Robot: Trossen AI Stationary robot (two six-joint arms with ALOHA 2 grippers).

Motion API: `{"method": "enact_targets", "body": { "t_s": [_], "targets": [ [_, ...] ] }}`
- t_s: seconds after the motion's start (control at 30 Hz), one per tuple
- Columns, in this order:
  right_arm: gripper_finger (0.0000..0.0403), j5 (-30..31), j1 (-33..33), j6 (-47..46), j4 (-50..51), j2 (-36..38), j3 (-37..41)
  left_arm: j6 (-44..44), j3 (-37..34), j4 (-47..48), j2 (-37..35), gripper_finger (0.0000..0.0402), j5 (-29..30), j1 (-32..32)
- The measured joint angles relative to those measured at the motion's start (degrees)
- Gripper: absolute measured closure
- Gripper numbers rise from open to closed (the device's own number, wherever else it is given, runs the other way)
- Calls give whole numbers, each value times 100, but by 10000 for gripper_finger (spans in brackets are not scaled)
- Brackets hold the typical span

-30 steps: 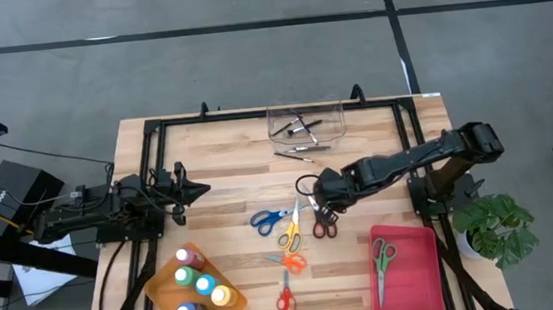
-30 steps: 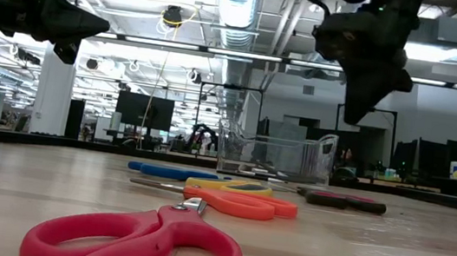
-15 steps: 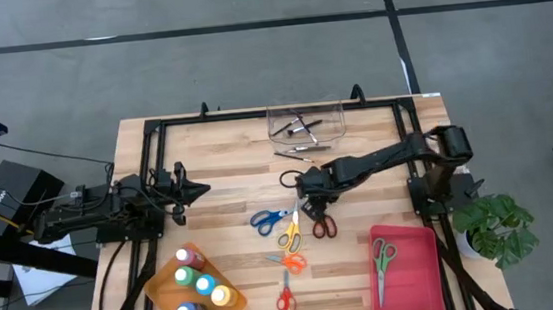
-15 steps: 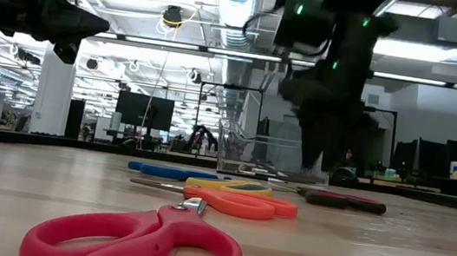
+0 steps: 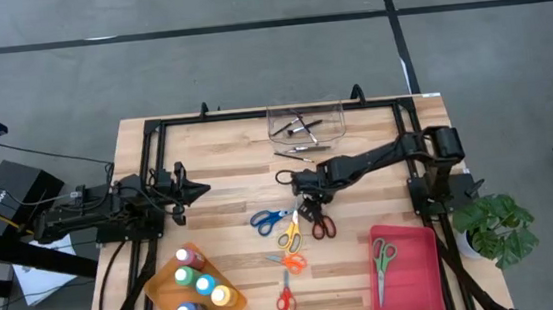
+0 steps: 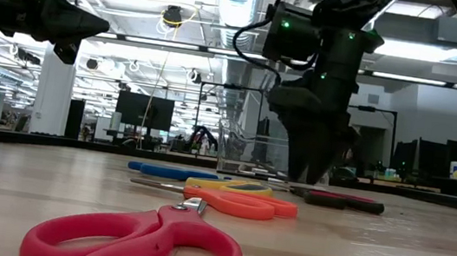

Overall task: Pick & Place Paint Supplies
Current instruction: Put the black scissor into the red bin

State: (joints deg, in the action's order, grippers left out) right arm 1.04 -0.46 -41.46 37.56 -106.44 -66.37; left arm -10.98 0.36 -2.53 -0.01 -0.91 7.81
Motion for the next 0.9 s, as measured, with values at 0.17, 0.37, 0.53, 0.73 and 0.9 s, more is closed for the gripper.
{"method": "enact_targets", "body": {
  "t_s": [0.17,0.37,0.53,0.73,0.9],
  "targets": [
    [179,-178,-73,159,-66,79,-11,0,-2,-4,0,401,0,1],
    [179,-560,146,105,662,75,0,0,0,-3,0,402,0,0],
    [179,-506,361,-143,1059,302,0,0,0,-3,0,402,0,-1],
    [180,-457,759,-496,1129,445,0,0,0,9,0,402,0,1],
    [194,-402,1034,-681,1121,174,71,0,0,-4,0,401,0,-1]
  ]
}}
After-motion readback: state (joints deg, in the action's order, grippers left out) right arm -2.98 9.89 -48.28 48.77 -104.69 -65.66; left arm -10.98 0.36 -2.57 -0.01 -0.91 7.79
